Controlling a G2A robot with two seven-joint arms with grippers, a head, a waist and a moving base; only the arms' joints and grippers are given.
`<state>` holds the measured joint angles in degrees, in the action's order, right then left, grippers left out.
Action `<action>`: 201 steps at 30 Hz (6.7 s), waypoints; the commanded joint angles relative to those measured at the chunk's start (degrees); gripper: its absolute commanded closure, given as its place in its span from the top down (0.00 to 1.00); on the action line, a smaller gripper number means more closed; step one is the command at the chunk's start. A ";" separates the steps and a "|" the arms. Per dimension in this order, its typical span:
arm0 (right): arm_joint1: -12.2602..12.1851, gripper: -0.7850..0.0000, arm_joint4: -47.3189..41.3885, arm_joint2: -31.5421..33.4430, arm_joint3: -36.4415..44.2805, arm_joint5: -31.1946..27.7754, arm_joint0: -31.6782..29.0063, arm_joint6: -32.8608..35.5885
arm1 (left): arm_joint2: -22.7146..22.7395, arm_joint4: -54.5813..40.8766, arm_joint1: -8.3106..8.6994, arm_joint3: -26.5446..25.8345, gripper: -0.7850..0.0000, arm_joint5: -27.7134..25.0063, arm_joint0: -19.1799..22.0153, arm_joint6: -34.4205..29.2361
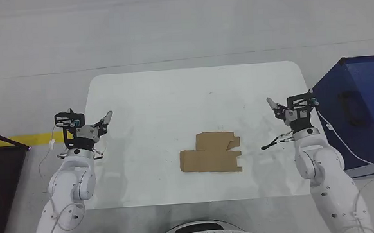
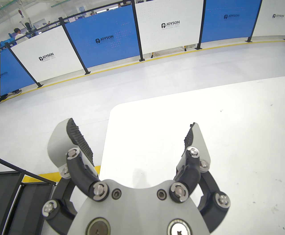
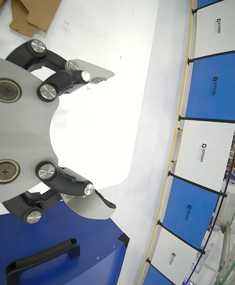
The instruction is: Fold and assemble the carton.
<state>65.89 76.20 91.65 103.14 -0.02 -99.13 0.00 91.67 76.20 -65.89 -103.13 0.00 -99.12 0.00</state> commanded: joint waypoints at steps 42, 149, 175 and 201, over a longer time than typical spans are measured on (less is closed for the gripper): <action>-4.36 1.00 32.93 -10.46 2.58 -46.70 -1.44 -0.46 | 0.00 0.00 0.00 0.00 1.00 0.00 0.00 0.00; -7.31 0.00 99.80 -3.48 18.65 33.20 -5.77 -3.48 | 0.00 0.00 0.00 0.00 1.00 0.00 0.00 0.00; -0.93 0.00 49.02 -22.79 8.84 16.02 10.19 -21.66 | 0.00 0.00 0.00 0.00 1.00 0.00 0.00 0.00; 1.50 0.00 -2.63 -24.97 14.12 -11.63 8.68 -55.29 | 0.00 0.00 0.00 0.00 1.00 0.00 0.00 0.00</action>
<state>67.36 73.53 66.70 117.25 -11.46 -90.39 -55.34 91.67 76.20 -65.89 -103.13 0.00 -99.12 0.00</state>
